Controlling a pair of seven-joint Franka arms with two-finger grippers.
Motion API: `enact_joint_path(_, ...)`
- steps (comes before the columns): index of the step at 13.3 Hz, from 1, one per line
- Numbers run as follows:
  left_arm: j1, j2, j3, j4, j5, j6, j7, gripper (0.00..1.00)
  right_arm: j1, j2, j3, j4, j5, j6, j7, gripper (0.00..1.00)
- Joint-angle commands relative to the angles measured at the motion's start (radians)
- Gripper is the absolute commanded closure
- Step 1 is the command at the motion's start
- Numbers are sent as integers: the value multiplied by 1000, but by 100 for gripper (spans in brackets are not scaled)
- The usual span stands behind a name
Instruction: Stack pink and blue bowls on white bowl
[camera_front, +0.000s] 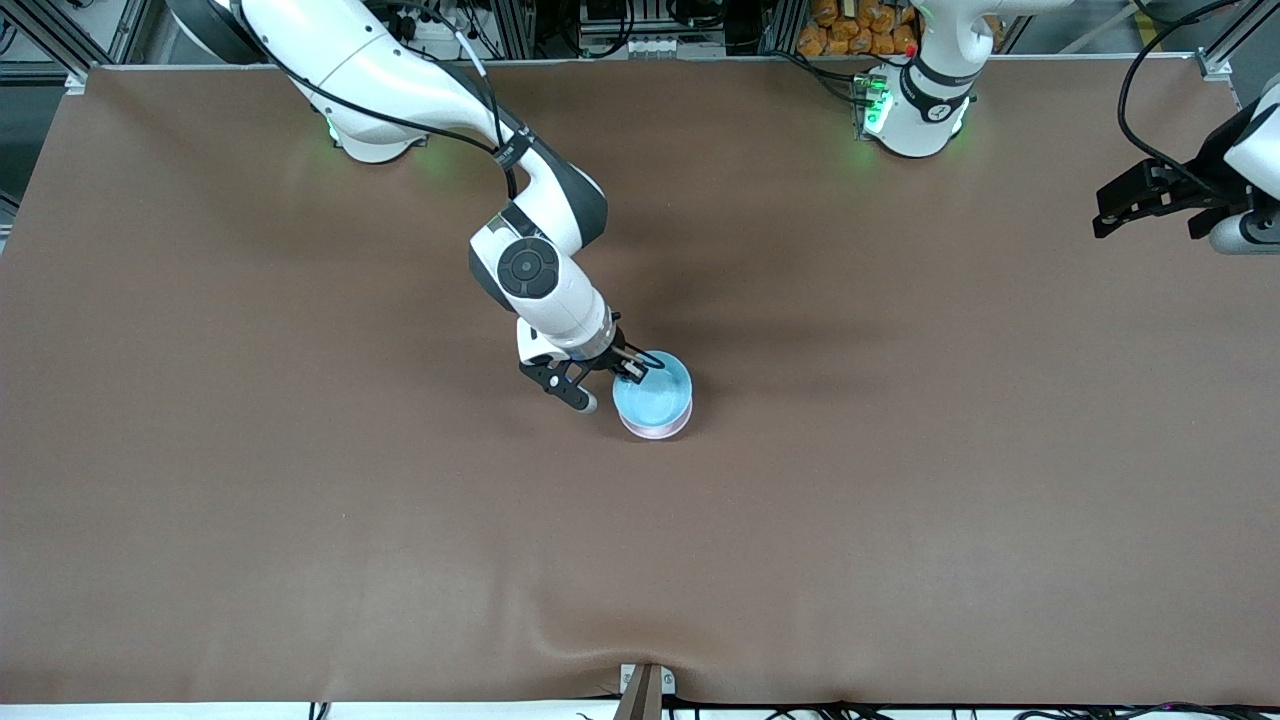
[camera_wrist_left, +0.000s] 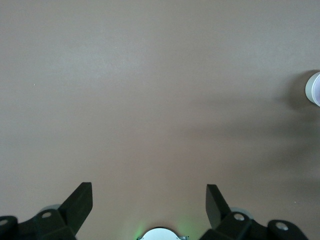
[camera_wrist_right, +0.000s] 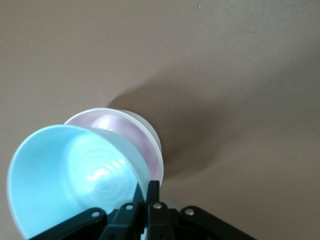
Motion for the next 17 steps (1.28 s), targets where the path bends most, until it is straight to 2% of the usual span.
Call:
enact_joint_path(1,-3,-1,2,4,-12,-7,10,0,12,4,-11,8,-17,11,9,0)
enact_joint_path(4,-5,4,2,4,-12,-9,9,0,-6,-8,-11,23,-16,5,6,0)
enact_joint_path(6,-5,4,2,5,-12,-9,9,0,-57,-71,-11,25,-16,-35,-8,0)
enact_joint_path(7,-5,4,2,5,-12,-9,9,0,-92,-109,-11,26,-16,-82,-39,0)
enact_joint_path(11,-6,4,1,5,-12,-9,7,0,-293,-267,-1,25,-2,-366,-379,0)
enact_joint_path(14,-6,4,1,7,-12,-9,9,0,-389,-371,-2,22,0,-533,-587,0)
enact_joint_path(17,-6,4,1,7,-12,-9,9,0,-429,-468,-7,23,0,-700,-730,0)
